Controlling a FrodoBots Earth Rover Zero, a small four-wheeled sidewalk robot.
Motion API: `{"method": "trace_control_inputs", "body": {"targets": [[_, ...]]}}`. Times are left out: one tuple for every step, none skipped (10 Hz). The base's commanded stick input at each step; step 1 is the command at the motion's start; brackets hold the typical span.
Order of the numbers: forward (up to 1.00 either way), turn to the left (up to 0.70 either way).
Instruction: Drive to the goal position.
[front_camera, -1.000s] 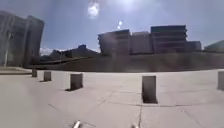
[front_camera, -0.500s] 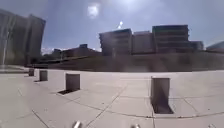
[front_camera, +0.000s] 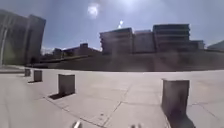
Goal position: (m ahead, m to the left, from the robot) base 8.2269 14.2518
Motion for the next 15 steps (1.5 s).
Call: {"method": "trace_control_inputs", "body": {"targets": [[0.85, 0.0], [0.85, 0.0], [0.85, 0.0], [0.85, 0.12], [0.85, 0.34], [0.85, 0.34], [0.85, 0.34], [0.85, 0.32], [0.85, 0.15], [0.85, 0.0], [0.85, 0.0], [0.85, 0.0], [0.85, 0.0], [0.85, 0.0], [0.85, 0.0]]}}
